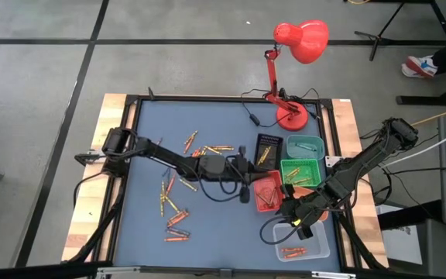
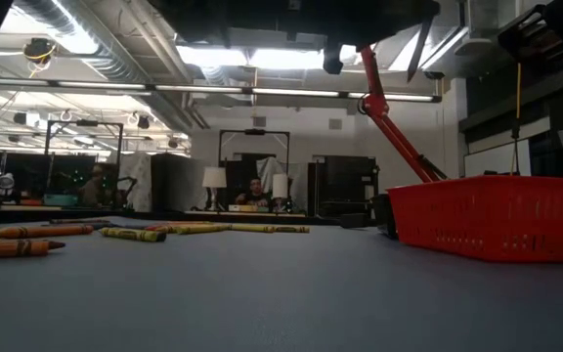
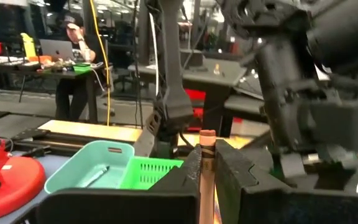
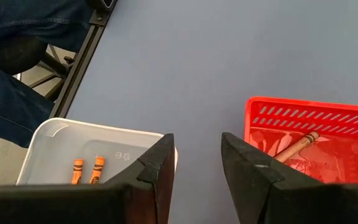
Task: Sort crayons
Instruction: Put the brown crayon into the red basket, then put the orange crayon into the transparent bin
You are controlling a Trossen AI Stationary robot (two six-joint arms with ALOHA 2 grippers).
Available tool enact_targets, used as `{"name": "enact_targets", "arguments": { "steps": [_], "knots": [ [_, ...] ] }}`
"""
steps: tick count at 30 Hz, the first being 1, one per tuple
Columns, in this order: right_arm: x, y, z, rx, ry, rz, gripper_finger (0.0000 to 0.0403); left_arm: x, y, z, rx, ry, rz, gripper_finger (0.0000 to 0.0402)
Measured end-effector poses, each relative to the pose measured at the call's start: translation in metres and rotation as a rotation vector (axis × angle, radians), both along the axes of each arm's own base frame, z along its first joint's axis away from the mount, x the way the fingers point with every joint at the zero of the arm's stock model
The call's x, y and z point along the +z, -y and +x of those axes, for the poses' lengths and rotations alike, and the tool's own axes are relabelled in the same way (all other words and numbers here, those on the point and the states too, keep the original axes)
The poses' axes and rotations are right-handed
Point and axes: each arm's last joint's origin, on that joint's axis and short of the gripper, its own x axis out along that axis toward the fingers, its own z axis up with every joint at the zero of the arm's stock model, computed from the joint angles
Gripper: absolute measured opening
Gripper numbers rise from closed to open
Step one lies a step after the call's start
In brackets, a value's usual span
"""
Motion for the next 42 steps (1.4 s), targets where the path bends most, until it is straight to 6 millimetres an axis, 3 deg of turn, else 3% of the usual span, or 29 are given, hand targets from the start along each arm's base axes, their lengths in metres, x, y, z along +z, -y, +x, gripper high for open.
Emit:
{"name": "enact_targets", "arguments": {
  "steps": [7, 20, 25, 31, 36, 42],
  "knots": [
    [0.0, 0.0, 0.0, 0.0, 0.0, -0.001, 0.0131, -0.003, -0.002, 0.003, 0.012, 0.071, -0.021, 0.0009],
    [0.0, 0.0, 0.0, 0.0, 0.006, 0.004, 0.0131, -0.061, 0.001, 0.018, 0.01, -0.008, -0.009, 0.0009],
    [0.0, 0.0, 0.001, 0.0, 0.006, 0.004, 0.0131, -0.073, 0.001, 0.019, 0.007, -0.052, -0.003, 0.0028],
    [0.001, 0.0, 0.001, 0.0, 0.006, 0.005, 0.0131, -0.075, 0.003, 0.019, -0.002, -0.065, -0.003, 0.0078],
    [0.001, -0.001, 0.001, 0.0, 0.009, 0.007, 0.0131, -0.068, 0.018, 0.014, -0.081, -0.126, 0.007, 0.0089],
    [0.001, -0.001, 0.001, 0.0, 0.009, 0.007, 0.0131, -0.046, 0.049, -0.011, -0.319, -0.395, 0.025, 0.009]
  ]
}}
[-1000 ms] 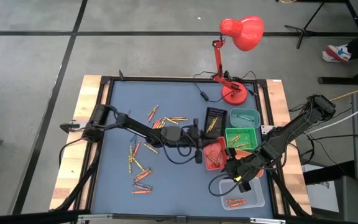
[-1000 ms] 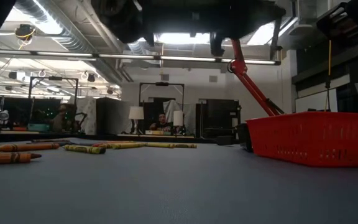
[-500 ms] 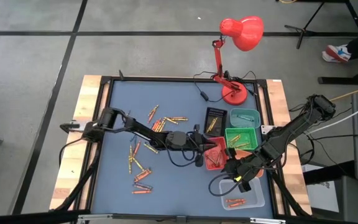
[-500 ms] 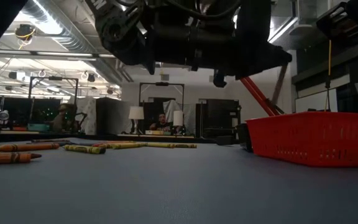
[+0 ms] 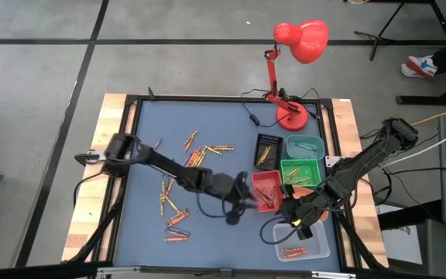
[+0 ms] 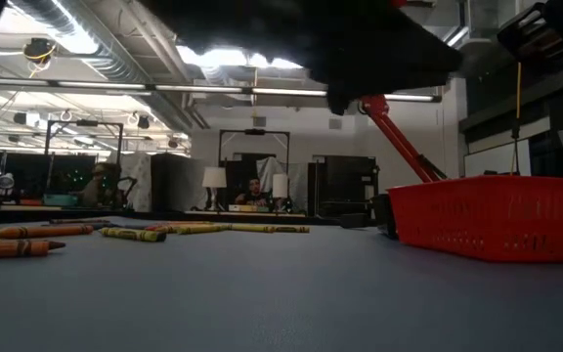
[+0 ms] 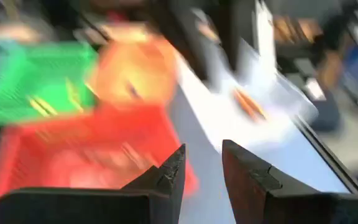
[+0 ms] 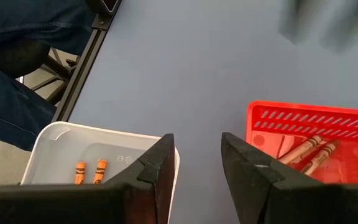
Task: Sort crayons
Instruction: Put the orange crayon into the transparent bin
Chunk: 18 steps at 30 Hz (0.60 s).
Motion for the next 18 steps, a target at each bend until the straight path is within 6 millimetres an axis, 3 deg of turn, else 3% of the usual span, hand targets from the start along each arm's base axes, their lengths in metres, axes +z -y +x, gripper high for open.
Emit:
{"name": "enact_targets", "arguments": {
  "steps": [8, 14, 18],
  "knots": [
    [0.0, 0.0, 0.0, 0.0, 0.0, 0.0, 0.0131, 0.024, 0.046, -0.068, -0.095, -0.496, -0.086, 0.009],
    [0.0, 0.0, 0.0, 0.0, 0.001, 0.001, 0.0131, 0.017, 0.09, -0.121, -0.075, -0.819, -0.08, 0.009],
    [0.0, 0.0, 0.0, 0.0, 0.002, 0.002, 0.0131, 0.01, 0.115, -0.151, -0.073, -0.946, -0.028, 0.009]
  ]
}}
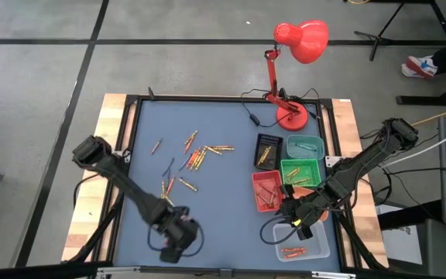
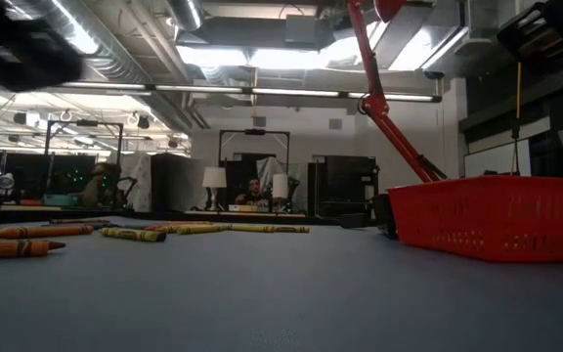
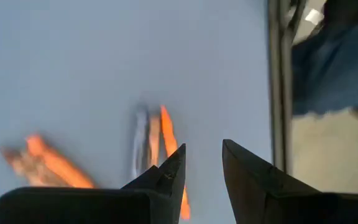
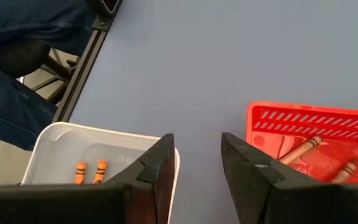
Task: Sort crayons
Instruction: Put the orange crayon into the transparent bin
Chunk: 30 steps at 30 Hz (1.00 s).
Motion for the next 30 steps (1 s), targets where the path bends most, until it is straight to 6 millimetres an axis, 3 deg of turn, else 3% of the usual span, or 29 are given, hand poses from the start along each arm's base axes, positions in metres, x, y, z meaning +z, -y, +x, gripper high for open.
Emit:
{"name": "enact_targets", "arguments": {
  "steps": [6, 12, 20, 30],
  "knots": [
    [0.0, 0.0, 0.0, 0.0, 0.003, 0.002, 0.0131, -0.004, 0.021, -0.031, 0.017, -0.053, 0.102, 0.009],
    [0.002, -0.002, 0.002, 0.0, 0.03, 0.025, 0.0131, -0.016, 0.023, -0.045, 0.098, -0.073, 0.148, 0.009],
    [0.003, -0.002, 0.003, 0.0, 0.034, 0.029, 0.0131, -0.036, 0.017, -0.051, 0.133, -0.082, 0.141, 0.009],
    [0.014, -0.008, 0.011, -0.015, 0.175, 0.106, 0.0131, -0.036, 0.02, -0.05, 0.126, -0.063, 0.121, 0.009]
  ]
}}
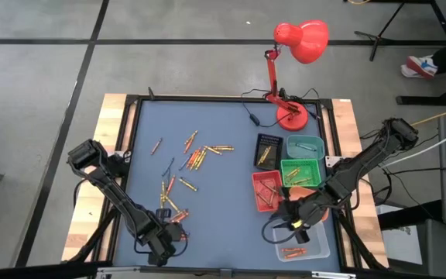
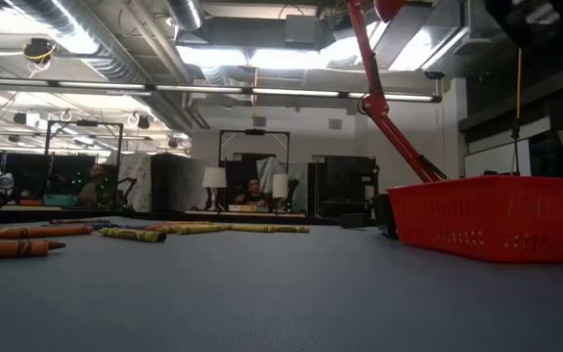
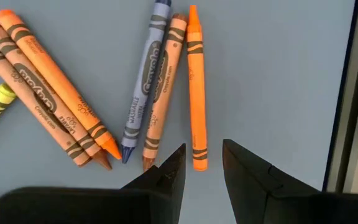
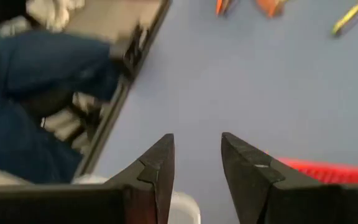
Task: Sort crayons
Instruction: Put the orange crayon into the transparent bin
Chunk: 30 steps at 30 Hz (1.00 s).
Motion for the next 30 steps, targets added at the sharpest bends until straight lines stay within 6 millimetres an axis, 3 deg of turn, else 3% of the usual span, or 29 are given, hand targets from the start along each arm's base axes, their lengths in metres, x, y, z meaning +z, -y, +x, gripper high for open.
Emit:
{"name": "enact_targets", "arguments": {
  "steps": [7, 17, 30],
  "knots": [
    [0.01, -0.006, 0.016, -0.134, 0.233, -0.014, 0.0131, 0.0, 0.0, 0.0, 0.001, 0.003, 0.002, 0.009],
    [0.004, -0.027, 0.042, -0.063, 0.497, -0.06, 0.0131, 0.0, 0.0, 0.0, 0.0, 0.003, 0.003, 0.009],
    [-0.007, -0.035, 0.051, -0.047, 0.537, -0.082, 0.0131, -0.001, 0.0, 0.001, 0.002, 0.011, -0.001, 0.009]
  ]
}}
